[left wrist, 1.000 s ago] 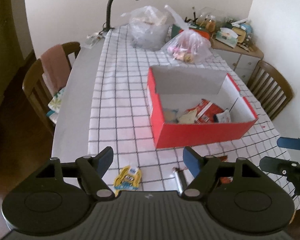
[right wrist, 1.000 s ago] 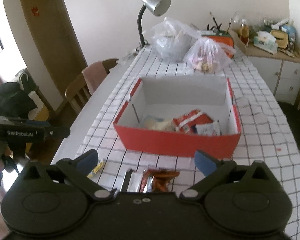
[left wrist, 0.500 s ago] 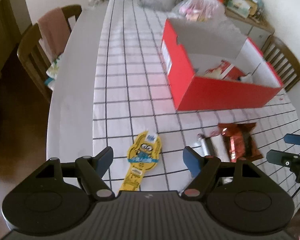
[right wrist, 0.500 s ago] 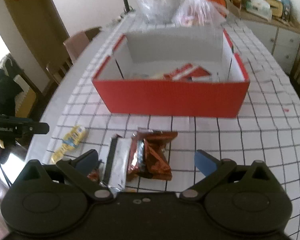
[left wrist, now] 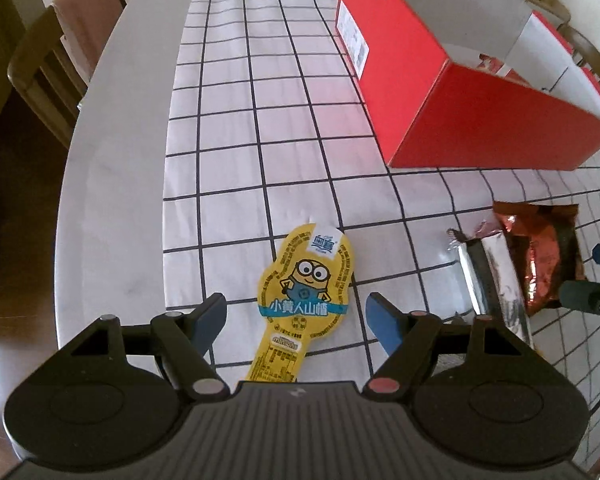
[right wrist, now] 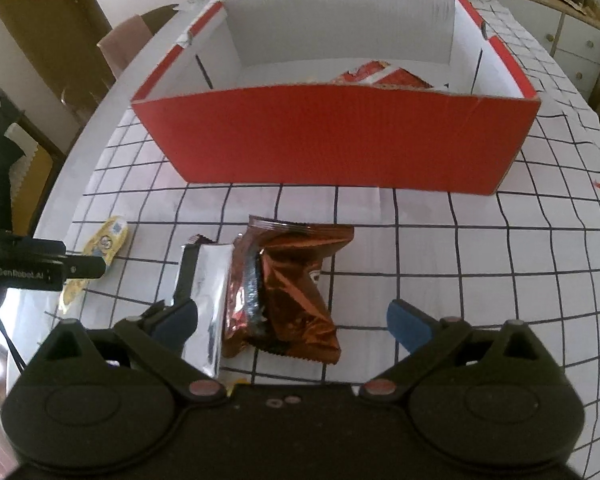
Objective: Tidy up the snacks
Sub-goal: 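Grasp the yellow Minion snack with left tool while right tool grasps brown chocolate packet, then lift both held snacks and carry them over the red box, then lower both snacks into the red box and open both tools, then withdraw both tools toward the silver bar and remaining packets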
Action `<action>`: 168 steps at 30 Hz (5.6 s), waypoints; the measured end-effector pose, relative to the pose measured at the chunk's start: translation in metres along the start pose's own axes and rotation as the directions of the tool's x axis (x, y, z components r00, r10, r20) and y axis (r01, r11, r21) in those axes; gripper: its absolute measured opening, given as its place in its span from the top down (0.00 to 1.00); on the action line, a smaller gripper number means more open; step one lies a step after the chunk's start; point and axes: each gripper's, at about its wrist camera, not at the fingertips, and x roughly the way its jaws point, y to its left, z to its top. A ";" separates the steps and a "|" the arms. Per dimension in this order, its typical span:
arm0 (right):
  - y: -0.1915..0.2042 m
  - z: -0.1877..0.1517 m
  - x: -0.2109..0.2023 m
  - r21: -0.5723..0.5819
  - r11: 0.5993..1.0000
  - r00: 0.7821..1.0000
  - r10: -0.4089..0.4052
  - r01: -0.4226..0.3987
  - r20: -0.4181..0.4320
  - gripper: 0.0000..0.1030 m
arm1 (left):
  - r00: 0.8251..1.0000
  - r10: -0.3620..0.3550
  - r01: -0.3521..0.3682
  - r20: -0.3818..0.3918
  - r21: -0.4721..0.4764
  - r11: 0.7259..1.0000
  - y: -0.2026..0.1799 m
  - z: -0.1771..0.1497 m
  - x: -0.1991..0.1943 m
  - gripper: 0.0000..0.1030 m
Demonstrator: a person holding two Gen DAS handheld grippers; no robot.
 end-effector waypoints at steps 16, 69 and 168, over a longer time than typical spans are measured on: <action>0.003 0.011 0.020 -0.014 1.000 1.000 0.002 -0.002 -0.020 0.15 | 0.999 0.049 -0.050 0.024 0.026 0.998 -0.005 0.000 0.018 0.26; -0.012 -0.005 -0.105 0.053 0.995 0.978 0.076 -0.088 0.194 0.53 | 0.976 -0.076 0.089 0.205 -0.057 0.994 -0.029 -0.012 -0.122 0.50; -0.033 0.050 -0.138 -0.043 0.996 0.955 0.084 -0.075 0.283 0.15 | 0.955 -0.072 0.047 0.289 0.093 0.995 -0.128 0.052 -0.146 0.33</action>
